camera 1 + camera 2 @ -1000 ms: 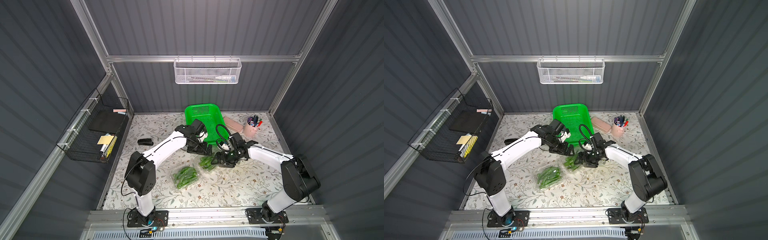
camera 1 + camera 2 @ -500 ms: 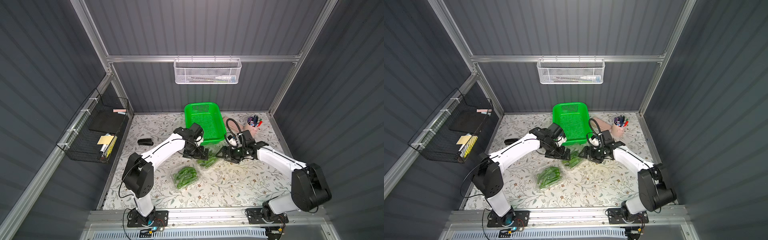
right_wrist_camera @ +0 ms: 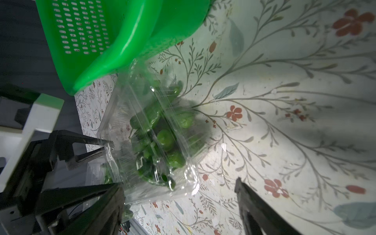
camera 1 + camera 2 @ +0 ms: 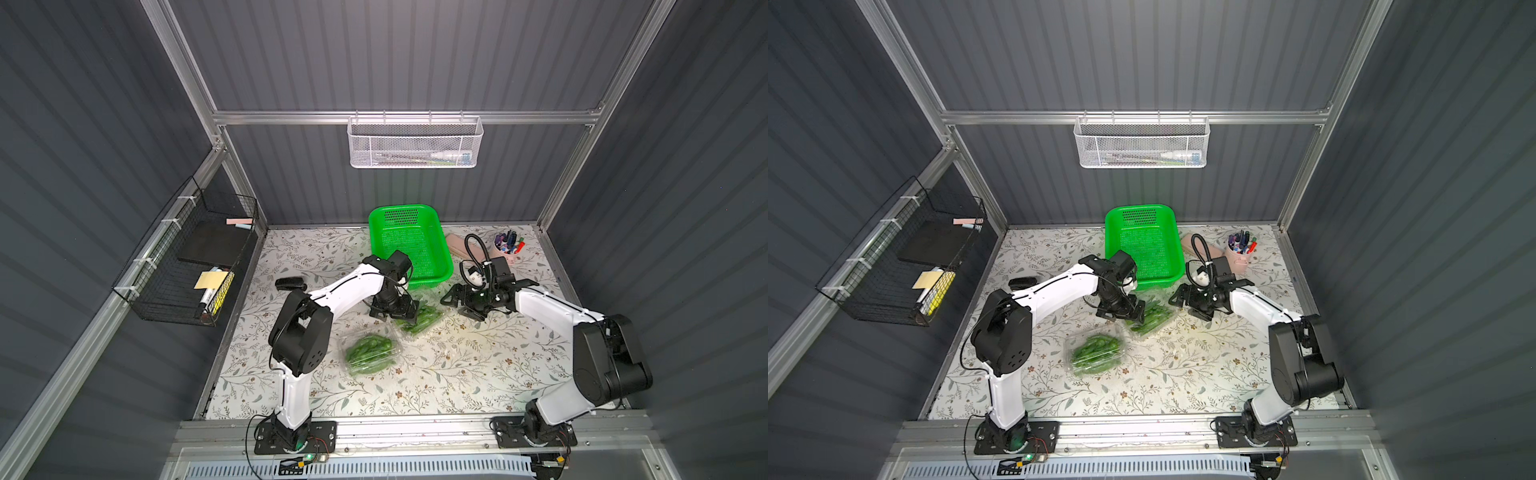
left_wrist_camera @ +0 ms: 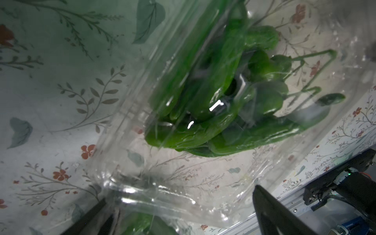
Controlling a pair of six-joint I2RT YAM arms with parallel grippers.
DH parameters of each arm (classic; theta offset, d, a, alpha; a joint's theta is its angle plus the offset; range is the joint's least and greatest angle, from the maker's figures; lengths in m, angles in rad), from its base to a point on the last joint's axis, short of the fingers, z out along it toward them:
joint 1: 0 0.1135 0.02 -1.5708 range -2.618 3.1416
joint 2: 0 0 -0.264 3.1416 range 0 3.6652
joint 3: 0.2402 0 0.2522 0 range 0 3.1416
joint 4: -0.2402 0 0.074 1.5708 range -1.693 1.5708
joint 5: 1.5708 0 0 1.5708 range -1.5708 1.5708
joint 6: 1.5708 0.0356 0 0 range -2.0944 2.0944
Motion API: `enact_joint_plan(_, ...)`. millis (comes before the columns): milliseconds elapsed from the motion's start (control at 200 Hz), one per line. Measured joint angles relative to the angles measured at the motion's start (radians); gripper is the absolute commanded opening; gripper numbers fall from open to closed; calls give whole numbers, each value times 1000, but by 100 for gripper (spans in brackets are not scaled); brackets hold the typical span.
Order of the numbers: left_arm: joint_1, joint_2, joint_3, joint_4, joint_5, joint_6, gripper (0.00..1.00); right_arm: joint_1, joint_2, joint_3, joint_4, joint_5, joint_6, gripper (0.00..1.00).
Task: Take small green peppers out of containers
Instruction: Move the packing box to the center of the board, then open the packing box at the center of the board.
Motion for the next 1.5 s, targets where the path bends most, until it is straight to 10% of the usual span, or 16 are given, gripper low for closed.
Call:
enact_joint_plan(470, 32, 118, 188, 22, 6, 53, 99, 0, -100, -52, -3, -9, 46, 87)
enact_joint_plan(891, 46, -157, -142, 152, 246, 14, 99, -2, -72, -52, 6, 10, 69, 86)
enact_joint_plan(1501, 76, -161, -260, 353, 338, -92, 99, -2, -67, -51, 16, 5, 67, 86)
